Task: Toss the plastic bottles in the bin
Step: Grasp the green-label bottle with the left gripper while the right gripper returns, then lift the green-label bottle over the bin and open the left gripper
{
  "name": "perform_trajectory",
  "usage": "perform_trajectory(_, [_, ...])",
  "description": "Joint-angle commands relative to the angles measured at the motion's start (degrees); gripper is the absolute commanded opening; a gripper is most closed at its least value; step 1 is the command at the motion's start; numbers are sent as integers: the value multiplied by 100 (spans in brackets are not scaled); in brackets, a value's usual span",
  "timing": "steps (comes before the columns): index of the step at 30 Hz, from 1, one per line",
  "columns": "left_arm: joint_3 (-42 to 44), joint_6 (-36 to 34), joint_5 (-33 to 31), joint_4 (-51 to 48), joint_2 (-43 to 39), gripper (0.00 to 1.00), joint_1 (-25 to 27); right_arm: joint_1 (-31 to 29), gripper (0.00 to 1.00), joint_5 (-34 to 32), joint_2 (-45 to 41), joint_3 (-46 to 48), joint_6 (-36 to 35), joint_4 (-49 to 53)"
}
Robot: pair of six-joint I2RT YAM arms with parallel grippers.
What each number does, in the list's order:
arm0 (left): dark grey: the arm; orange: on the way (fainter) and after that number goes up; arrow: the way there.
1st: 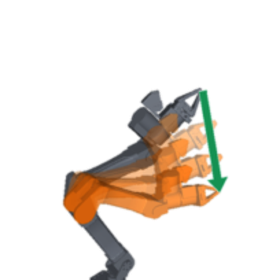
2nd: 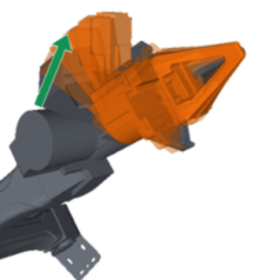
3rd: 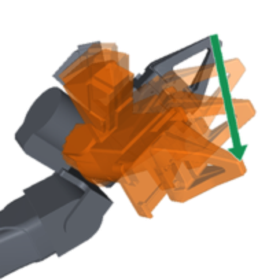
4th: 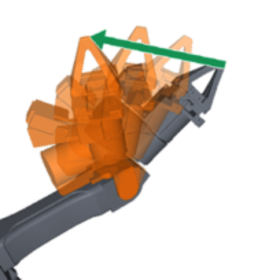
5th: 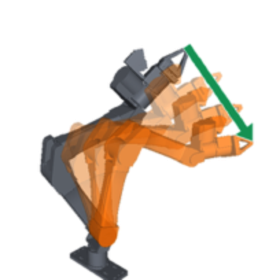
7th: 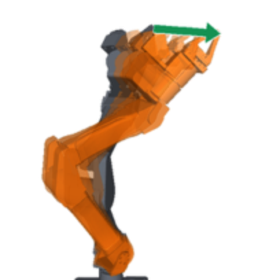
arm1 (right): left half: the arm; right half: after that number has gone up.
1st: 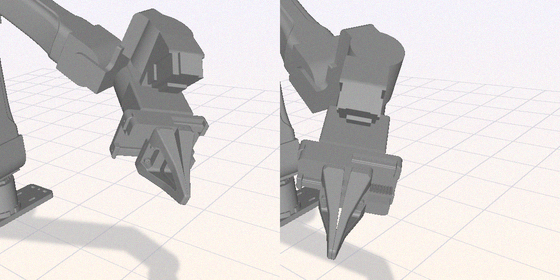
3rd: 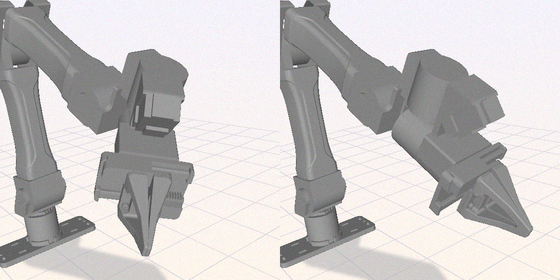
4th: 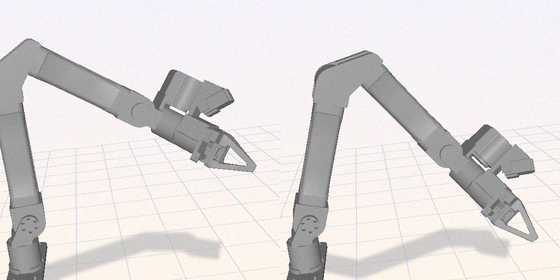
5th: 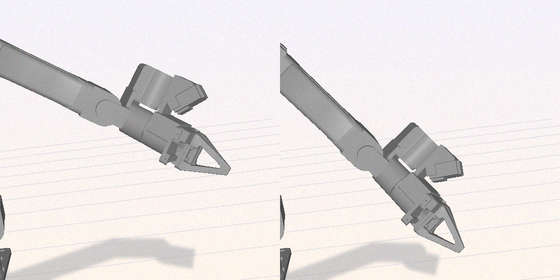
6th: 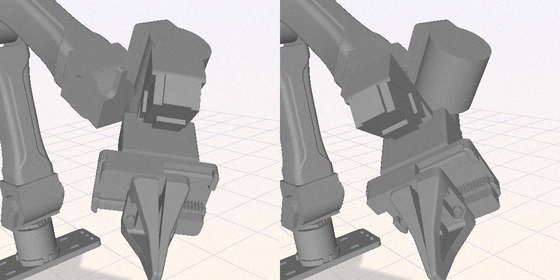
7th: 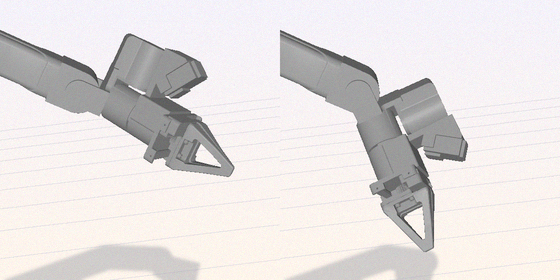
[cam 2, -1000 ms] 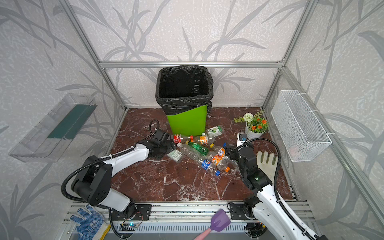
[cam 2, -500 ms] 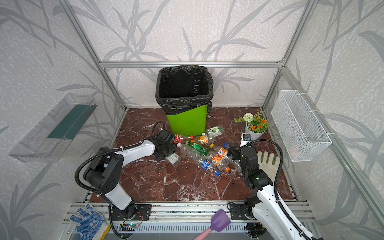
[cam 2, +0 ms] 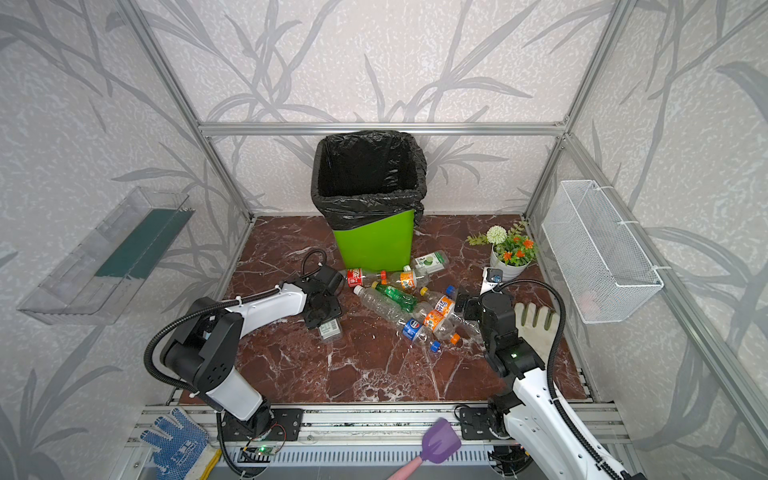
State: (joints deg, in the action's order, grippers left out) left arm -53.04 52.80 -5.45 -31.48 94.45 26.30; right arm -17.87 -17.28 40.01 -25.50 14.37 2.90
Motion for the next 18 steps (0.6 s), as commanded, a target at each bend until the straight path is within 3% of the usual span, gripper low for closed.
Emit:
perform_trajectory(1, [116,-103,-141,-204,-307,48,-73,20,100,74,23,-59,102,-113])
perform_trajectory(4, [-20,-203,-507,-384,-884,47,-114,29,100,49,68,-133,3,-146])
perform_trajectory(9, [-698,-868,-1703,-622,-2450,47,-406,204,100,-80,68,-231,-127,-143])
perform_trajectory(14, [-1600,-2060,-2131,609,-3857,45,-985,573,100,-29,-186,-237,6,-176])
perform_trajectory(18, [-2702,-3092,-2126,1535,-3849,45,-985,731,100,-26,-344,-254,159,-251])
